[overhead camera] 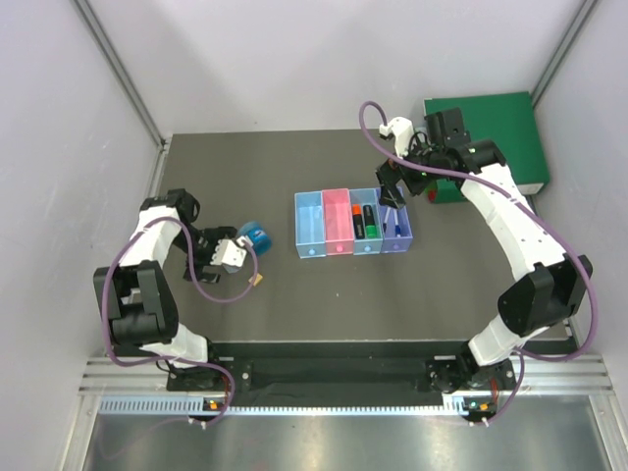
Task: Sort the stationery into containers
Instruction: Pick up the stationery from the center of the board.
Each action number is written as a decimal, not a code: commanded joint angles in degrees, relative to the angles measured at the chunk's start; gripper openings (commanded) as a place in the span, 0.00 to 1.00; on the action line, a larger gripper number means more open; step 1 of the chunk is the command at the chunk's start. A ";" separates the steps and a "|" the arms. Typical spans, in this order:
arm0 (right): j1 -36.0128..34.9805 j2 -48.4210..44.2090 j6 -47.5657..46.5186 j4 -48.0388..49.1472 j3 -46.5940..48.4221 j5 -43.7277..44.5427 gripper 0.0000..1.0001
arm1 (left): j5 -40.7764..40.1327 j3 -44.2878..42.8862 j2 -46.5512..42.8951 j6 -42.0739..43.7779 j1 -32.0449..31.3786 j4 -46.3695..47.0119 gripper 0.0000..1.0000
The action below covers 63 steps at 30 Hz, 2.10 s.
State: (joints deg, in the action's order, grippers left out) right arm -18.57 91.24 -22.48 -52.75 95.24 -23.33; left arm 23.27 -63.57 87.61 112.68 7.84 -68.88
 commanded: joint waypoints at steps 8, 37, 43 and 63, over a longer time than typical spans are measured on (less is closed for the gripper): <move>0.37 -3.09 -0.72 0.81 -0.93 0.66 1.00 | 4.50 0.38 2.03 32.24 0.25 5.68 0.99; 0.29 -1.24 -0.37 0.63 -1.11 1.27 1.00 | 6.62 3.80 8.63 39.72 0.16 11.84 0.99; 0.37 -0.98 -0.37 0.63 -0.85 1.27 1.00 | 6.00 4.15 7.66 39.63 0.25 10.88 0.99; 0.29 -2.38 0.16 0.19 -1.55 -1.54 1.00 | 9.33 9.17 1.08 33.14 0.16 15.09 0.27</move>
State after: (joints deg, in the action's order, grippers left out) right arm -18.57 90.94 -22.46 -52.82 92.97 -22.39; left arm 28.18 -54.13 93.12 113.71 7.84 -53.78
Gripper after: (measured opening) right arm 0.995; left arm 0.666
